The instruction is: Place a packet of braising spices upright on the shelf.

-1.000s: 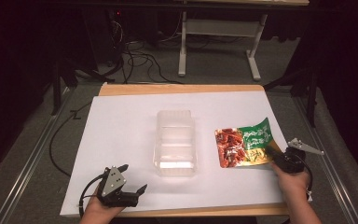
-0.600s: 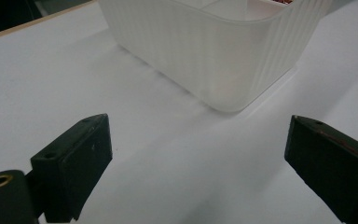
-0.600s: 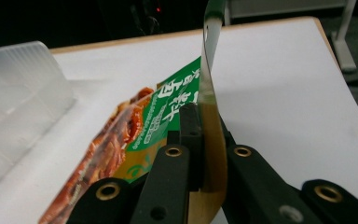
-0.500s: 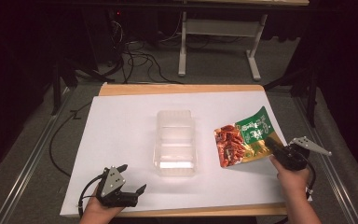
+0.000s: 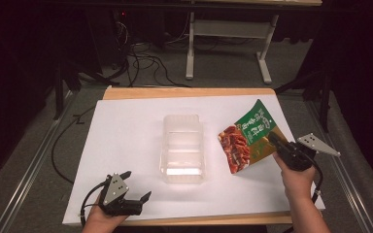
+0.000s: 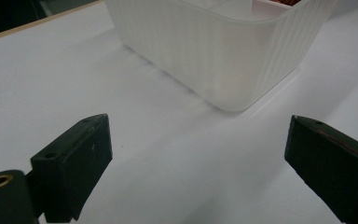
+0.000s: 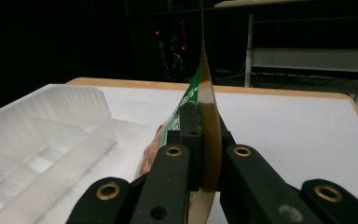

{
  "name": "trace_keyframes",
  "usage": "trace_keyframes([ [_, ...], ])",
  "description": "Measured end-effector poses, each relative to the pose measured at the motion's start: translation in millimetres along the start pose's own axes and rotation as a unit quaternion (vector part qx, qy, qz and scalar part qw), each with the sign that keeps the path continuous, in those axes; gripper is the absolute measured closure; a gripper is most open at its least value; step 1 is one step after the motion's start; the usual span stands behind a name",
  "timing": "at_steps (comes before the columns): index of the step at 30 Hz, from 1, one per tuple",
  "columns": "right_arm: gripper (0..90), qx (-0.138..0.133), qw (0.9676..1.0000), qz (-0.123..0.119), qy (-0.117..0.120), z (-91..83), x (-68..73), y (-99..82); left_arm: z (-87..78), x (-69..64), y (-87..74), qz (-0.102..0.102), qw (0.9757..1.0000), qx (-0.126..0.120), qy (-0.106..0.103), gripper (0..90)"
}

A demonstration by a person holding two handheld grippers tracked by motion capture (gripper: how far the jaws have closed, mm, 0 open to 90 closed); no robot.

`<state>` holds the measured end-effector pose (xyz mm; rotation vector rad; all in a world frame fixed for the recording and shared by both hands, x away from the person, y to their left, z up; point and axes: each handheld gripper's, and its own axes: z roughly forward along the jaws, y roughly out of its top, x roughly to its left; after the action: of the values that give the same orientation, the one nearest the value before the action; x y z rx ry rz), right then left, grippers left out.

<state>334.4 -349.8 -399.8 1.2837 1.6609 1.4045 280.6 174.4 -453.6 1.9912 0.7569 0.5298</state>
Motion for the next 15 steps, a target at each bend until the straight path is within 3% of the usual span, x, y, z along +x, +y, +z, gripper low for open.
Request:
trace_keyframes([
  [15,90.0,-0.027,0.9985,-0.024,0.041,15.3,31.0,20.9,-1.7,2.5,-0.8,-0.006,1.0000,-0.005,0.003,7.9],
])
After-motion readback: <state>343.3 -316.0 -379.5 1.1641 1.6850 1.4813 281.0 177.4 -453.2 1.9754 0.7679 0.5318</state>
